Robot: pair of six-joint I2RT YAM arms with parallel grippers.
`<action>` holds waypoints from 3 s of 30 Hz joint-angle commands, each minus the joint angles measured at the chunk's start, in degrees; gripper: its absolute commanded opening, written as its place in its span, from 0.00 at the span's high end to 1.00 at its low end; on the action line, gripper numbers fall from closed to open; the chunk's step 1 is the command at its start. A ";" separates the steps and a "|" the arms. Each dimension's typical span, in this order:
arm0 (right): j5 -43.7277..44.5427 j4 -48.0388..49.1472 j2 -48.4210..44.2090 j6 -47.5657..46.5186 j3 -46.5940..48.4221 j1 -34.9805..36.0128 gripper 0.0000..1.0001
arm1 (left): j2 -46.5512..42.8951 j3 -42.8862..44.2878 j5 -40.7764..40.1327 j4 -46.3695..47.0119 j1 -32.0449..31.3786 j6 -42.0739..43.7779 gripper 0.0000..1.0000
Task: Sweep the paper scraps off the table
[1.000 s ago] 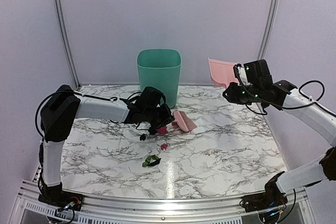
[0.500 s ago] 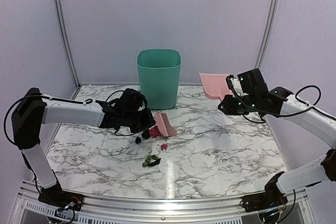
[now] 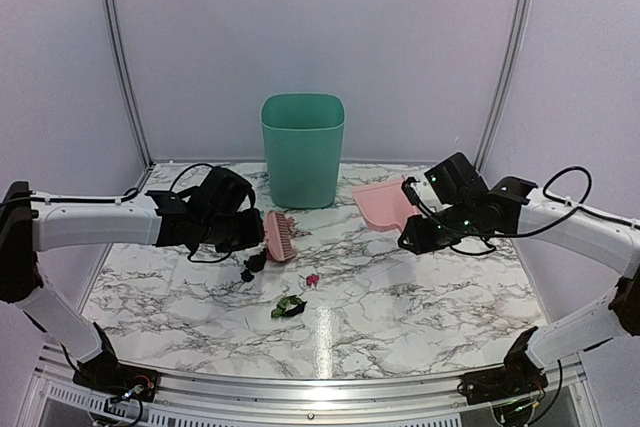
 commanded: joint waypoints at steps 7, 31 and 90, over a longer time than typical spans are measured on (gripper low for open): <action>0.65 -10.96 4.73 -2.44 2.82 10.00 1.00 | -4.70 -1.78 -2.13 -4.77 0.32 3.73 1.00; 1.27 -14.95 11.44 -5.07 2.78 18.02 1.00 | -14.67 -7.07 -2.72 -9.04 0.32 4.46 1.00; -10.44 -13.00 27.90 -9.59 9.86 25.19 1.00 | -13.34 14.27 -16.09 -19.46 3.18 24.27 1.00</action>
